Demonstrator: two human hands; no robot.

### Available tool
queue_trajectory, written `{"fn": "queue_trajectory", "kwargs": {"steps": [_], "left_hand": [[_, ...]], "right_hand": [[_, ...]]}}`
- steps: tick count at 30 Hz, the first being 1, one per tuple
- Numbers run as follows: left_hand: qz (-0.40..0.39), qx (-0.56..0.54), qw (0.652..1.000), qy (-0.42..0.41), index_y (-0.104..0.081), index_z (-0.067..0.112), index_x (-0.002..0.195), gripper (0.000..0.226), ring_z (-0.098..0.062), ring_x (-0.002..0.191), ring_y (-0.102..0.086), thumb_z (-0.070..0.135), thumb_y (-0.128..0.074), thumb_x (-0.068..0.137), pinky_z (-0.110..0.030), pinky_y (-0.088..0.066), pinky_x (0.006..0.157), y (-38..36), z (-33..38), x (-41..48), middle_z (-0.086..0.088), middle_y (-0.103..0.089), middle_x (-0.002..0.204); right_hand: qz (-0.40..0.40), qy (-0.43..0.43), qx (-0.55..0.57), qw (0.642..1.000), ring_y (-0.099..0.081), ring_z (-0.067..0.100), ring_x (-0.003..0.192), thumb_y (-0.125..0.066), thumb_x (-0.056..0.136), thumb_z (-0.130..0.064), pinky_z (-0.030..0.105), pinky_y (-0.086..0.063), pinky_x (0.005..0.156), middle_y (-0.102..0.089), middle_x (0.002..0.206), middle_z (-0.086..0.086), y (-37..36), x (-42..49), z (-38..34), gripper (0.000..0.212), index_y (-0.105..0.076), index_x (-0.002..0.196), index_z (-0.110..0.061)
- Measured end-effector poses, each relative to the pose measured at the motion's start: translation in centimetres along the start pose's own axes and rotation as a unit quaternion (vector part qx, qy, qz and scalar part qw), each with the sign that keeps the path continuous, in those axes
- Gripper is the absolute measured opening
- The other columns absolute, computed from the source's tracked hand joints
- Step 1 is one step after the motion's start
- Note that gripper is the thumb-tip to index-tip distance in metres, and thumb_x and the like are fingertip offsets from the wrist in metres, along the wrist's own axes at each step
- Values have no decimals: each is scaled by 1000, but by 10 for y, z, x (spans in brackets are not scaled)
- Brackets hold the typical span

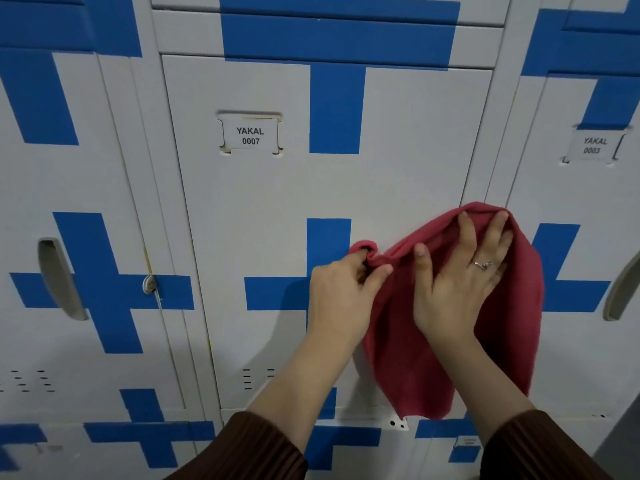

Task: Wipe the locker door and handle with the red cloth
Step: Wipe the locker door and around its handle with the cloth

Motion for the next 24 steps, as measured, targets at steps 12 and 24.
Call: {"fn": "queue_trajectory", "kwargs": {"steps": [12,24], "left_hand": [[25,50,998,-17,-72,8,81,27,-24,58,-58,31,-61,89,-41,-48,64,-9,-17,3,-7,-65,60],[29,12,999,28,-74,8,89,22,-23,71,-66,28,-66,86,-39,-51,75,-5,-8,3,-7,-72,73]], "right_hand": [[-27,14,-75,997,8,35,137,-27,82,-70,62,-4,104,7,149,27,-9,12,-1,89,3,145,-15],[-33,80,-122,989,8,49,133,-26,88,-61,38,16,108,5,141,43,-8,14,0,88,2,142,3]]}}
Point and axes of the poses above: each hand's wrist, its own x-axis towards the middle knuckle, its own y-axis out of the back of the hand, z = x × y, the point moved 3 cm from there along x, towards the middle knuckle
